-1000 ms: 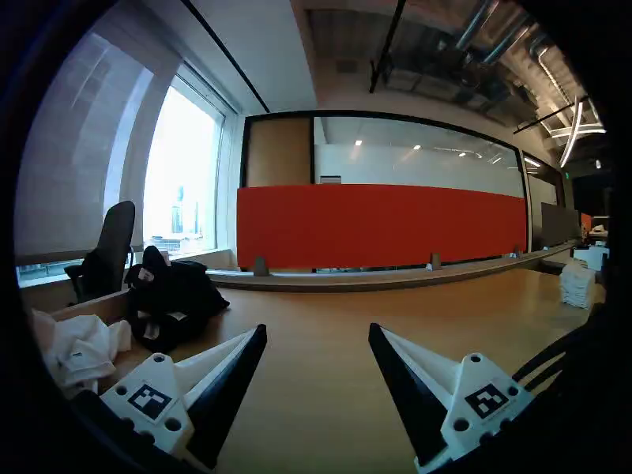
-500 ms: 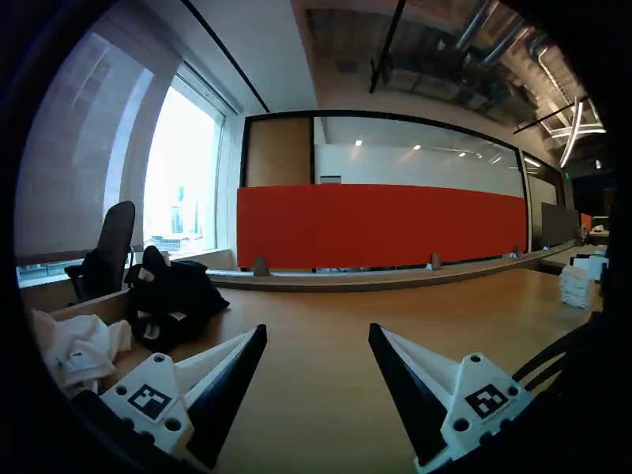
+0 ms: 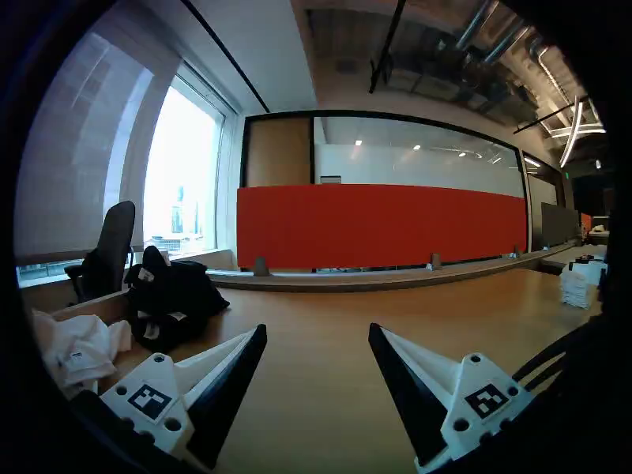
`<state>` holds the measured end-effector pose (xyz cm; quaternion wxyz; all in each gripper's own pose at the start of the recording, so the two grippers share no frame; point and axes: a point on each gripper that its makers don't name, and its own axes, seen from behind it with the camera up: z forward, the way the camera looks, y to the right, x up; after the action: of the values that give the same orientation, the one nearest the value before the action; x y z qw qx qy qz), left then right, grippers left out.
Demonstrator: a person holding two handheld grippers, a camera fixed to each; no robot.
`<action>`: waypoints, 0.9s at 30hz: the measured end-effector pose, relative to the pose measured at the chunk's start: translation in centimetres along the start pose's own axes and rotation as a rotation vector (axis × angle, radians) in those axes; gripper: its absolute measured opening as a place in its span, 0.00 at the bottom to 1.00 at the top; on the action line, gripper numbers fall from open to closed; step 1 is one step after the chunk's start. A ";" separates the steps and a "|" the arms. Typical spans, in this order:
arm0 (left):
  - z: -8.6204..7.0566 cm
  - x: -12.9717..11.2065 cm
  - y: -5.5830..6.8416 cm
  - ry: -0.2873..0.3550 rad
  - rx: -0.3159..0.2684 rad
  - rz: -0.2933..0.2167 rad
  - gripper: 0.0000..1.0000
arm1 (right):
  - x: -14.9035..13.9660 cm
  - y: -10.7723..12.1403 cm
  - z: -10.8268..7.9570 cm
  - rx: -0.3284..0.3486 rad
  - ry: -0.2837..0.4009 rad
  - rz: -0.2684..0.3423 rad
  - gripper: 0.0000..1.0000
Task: Fold towel
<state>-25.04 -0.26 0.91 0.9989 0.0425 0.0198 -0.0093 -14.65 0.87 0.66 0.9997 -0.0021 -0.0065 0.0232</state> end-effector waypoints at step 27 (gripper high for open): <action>0.0 0.0 0.1 0.000 0.000 0.000 0.96 | 0.0 -0.8 -0.6 0.005 0.008 -0.028 0.95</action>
<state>-25.01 -0.21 0.95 0.9989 0.0424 0.0198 -0.0093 -14.57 0.09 0.09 1.0000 0.0005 -0.0024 0.0091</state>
